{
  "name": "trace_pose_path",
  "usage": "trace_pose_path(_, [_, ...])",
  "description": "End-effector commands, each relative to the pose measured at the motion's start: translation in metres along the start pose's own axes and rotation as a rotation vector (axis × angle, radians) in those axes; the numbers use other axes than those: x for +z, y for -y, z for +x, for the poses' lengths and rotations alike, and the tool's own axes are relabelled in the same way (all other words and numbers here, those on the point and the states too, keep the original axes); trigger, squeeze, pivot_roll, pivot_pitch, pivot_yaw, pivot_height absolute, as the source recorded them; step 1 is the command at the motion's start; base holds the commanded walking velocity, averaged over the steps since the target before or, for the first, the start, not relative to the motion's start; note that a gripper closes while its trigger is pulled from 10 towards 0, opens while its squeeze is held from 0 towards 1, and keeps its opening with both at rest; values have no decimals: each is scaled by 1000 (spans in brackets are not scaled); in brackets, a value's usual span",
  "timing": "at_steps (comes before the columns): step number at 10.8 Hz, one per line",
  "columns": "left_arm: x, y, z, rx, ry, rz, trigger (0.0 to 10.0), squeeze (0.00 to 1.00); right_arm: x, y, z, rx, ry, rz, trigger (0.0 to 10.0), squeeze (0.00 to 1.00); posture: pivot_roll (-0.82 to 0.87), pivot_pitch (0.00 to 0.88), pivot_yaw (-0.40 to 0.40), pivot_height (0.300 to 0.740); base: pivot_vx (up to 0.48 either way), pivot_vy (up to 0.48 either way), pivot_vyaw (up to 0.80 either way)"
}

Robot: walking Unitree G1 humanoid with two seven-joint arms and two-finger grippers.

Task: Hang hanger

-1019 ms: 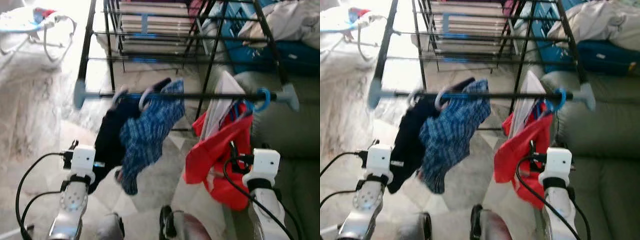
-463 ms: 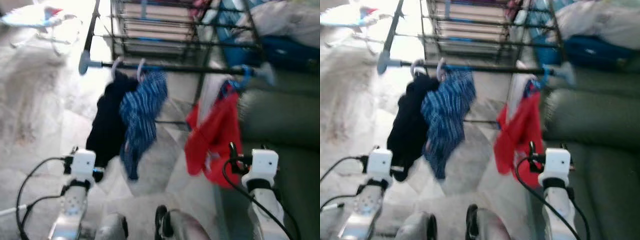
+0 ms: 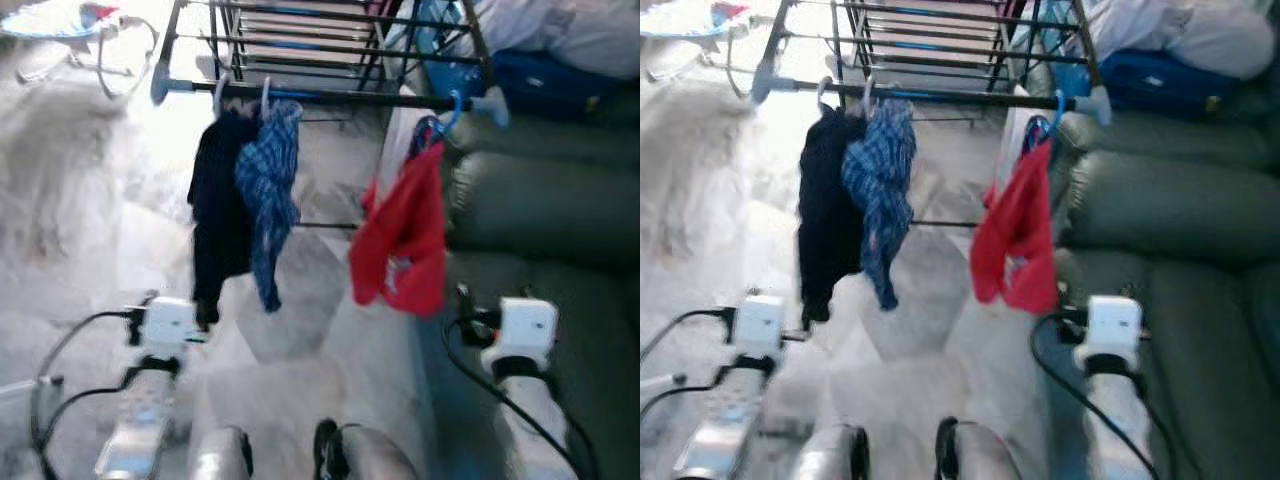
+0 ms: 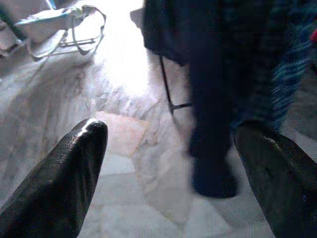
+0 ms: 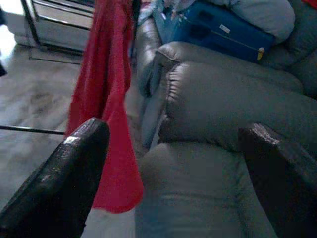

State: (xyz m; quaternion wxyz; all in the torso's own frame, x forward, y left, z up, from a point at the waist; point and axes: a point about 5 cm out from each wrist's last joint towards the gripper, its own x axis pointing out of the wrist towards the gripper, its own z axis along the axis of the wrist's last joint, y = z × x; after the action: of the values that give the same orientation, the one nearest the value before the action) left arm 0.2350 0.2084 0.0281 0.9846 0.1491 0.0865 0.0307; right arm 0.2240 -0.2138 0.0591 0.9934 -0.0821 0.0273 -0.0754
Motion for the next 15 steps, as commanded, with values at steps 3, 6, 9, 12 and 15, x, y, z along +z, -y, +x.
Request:
trace_pose_path(3, [-4, 4, -1, -2, -21, -14, 10000, 0, -2, 0, 1, 10, -4, 9, 10000, 494, -22, 160, -60, 740, -86, 0, 0])
trace_pose_path(6, [-6, 6, 0, -8, -48, -51, 10000, 0, -4, -1, 3, 13, -19, 5, 10000, 0, -22, 161, -62, 740, 0, 272, -267])
trace_pose_path(9, [-6, 7, -1, -13, -47, -51, 10000, 0, -6, 0, 6, 5, -41, 35, 10000, 0, -21, 166, -62, 740, 0, 480, -800])
trace_pose_path(12, [-6, 6, -3, -19, -44, -41, 10000, 0, -8, -2, 5, 12, -46, 36, 10000, 0, -14, 169, -61, 740, 0, 480, -750])
trace_pose_path(15, [-7, 9, -3, -37, -55, -37, 10000, 0, -9, -2, 7, 10, -49, 33, 10000, 0, -11, 166, -60, 740, 0, 320, -571])
